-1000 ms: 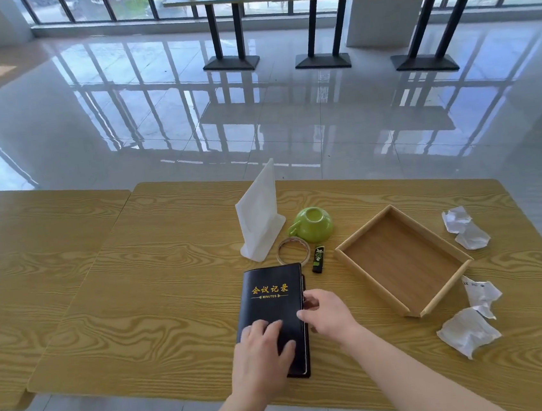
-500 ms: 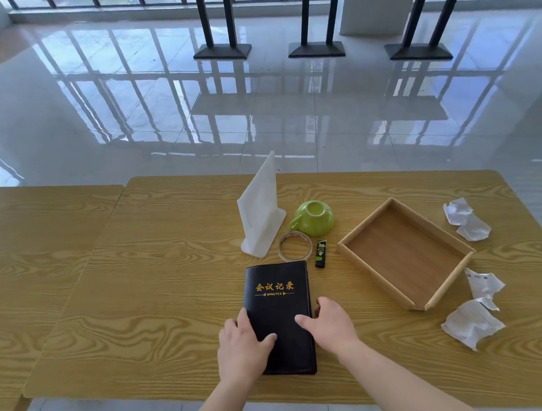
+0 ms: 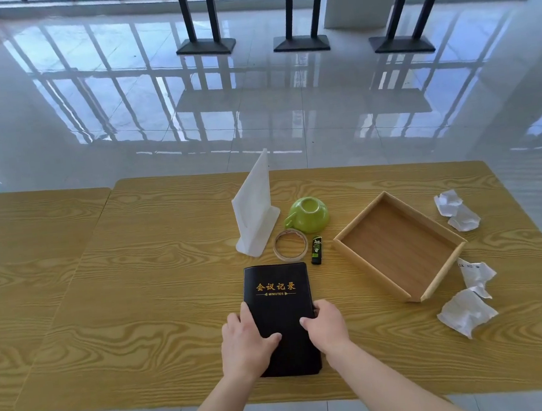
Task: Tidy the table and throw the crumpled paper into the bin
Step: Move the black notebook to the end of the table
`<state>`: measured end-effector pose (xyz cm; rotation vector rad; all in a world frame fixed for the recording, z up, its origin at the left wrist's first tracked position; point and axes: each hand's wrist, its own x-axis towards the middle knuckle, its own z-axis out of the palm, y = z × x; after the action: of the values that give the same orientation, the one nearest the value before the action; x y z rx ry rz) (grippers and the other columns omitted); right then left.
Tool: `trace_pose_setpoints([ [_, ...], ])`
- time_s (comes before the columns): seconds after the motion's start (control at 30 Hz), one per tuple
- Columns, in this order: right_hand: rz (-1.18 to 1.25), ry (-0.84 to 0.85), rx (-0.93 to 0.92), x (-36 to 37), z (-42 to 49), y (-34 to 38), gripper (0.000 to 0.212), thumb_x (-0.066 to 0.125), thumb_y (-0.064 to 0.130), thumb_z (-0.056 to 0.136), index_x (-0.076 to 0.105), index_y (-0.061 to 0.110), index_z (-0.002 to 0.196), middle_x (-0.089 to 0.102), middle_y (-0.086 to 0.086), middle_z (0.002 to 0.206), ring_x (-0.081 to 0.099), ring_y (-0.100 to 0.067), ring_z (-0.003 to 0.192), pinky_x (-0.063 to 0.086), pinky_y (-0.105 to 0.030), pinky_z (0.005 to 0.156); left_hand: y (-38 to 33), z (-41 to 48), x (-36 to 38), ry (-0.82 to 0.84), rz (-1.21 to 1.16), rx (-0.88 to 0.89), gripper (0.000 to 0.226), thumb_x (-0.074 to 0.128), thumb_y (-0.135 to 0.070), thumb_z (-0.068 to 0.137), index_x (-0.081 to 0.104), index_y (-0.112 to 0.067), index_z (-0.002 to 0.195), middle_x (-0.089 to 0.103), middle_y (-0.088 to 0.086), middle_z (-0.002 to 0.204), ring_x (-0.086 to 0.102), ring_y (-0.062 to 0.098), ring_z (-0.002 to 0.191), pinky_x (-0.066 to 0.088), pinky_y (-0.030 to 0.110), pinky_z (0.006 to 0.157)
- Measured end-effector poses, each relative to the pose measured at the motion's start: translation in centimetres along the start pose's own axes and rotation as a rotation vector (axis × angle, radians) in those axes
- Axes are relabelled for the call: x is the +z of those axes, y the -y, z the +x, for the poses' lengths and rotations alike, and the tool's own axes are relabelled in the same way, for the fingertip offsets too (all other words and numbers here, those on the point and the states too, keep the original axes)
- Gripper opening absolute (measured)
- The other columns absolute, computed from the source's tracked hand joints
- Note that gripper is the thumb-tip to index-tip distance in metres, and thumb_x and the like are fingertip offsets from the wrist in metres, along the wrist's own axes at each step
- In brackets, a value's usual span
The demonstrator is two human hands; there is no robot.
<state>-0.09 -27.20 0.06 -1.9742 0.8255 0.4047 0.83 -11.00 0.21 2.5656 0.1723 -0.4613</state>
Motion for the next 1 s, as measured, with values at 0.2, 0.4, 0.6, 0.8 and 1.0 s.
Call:
trace_pose_setpoints([
  [0.2,-0.012,-0.058,-0.094,-1.5,-1.3,0.0,0.032,0.071,0.023,0.089,0.060,0.020,0.119,0.064,0.001,0.113,0.061,-0.018,0.105,0.056,-0.041,0.092,0.0,-0.2,-1.0,-0.101,0.003,0.168,0.100,0.073,-0.055,0.078,0.018,-0.018,0.154,0.048,0.001,0.122,0.042,0.017,0.116,0.043,0.029,0.098],
  [0.4,-0.003,-0.225,-0.157,-3.6,-3.2,0.9,0.029,0.071,0.023,0.089,0.062,0.019,0.116,0.061,-0.001,0.109,0.059,-0.016,0.099,0.056,-0.039,0.090,-2.2,0.1,-2.2,-0.060,-0.015,0.287,0.100,0.072,-0.053,0.079,0.016,-0.017,0.154,0.047,0.003,0.127,0.042,0.018,0.120,0.042,0.029,0.099],
  [0.6,0.076,-0.348,-0.117,-5.9,-5.2,0.6,0.024,0.071,0.018,0.089,0.064,0.016,0.112,0.064,-0.002,0.105,0.062,-0.018,0.096,0.057,-0.035,0.084,-5.0,0.3,-2.9,-0.012,-0.004,0.451,0.095,0.073,-0.052,0.078,0.022,-0.019,0.151,0.049,0.004,0.122,0.044,0.019,0.115,0.043,0.031,0.097],
  [0.8,0.168,-0.445,-0.079,-8.7,-6.4,-0.9,0.023,0.070,0.014,0.089,0.065,0.013,0.112,0.066,-0.003,0.104,0.063,-0.019,0.095,0.056,-0.031,0.080,-8.5,-0.2,-1.9,0.039,0.043,0.544,0.099,0.071,-0.056,0.078,0.020,-0.015,0.153,0.047,0.007,0.132,0.042,0.024,0.124,0.041,0.032,0.102],
  [1.0,0.215,-0.473,-0.083,-13.9,-4.9,-3.1,0.022,0.069,0.015,0.089,0.065,0.016,0.111,0.068,-0.001,0.103,0.064,-0.018,0.095,0.058,-0.035,0.083,-13.9,-0.7,1.0,0.020,0.064,0.600,0.099,0.069,-0.059,0.078,0.021,-0.013,0.152,0.047,0.006,0.128,0.043,0.023,0.120,0.040,0.031,0.100],
])
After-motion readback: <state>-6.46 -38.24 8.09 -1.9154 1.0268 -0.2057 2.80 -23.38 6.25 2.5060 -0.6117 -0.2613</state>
